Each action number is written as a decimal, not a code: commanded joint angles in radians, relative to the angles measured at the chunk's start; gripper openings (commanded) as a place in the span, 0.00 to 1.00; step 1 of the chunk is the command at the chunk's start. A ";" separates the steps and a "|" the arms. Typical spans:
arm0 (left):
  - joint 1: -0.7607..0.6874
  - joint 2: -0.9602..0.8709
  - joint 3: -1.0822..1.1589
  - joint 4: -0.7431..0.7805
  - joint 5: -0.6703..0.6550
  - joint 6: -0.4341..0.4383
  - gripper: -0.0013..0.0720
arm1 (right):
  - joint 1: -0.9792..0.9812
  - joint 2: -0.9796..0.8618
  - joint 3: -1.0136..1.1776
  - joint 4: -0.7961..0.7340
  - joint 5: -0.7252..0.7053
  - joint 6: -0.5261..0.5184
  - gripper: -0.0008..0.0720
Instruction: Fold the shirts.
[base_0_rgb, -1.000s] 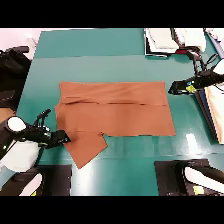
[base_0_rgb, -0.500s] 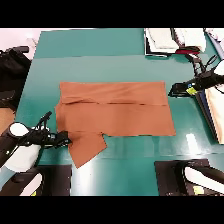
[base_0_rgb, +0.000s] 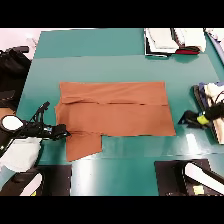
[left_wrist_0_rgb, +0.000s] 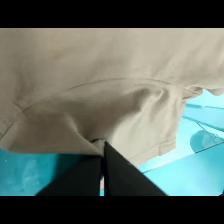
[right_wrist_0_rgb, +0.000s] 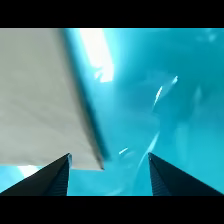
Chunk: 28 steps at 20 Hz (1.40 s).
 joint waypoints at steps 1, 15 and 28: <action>0.000 0.001 0.008 0.002 -0.003 0.005 0.05 | -0.110 -0.027 -0.174 0.166 -0.027 -0.106 0.74; 0.000 0.213 0.066 0.206 -0.279 -0.063 0.05 | 0.113 0.237 -0.041 -0.007 0.093 -0.142 0.03; 0.000 -0.120 0.360 0.211 -0.056 0.032 0.05 | 0.275 0.036 0.251 -0.117 0.065 -0.053 0.03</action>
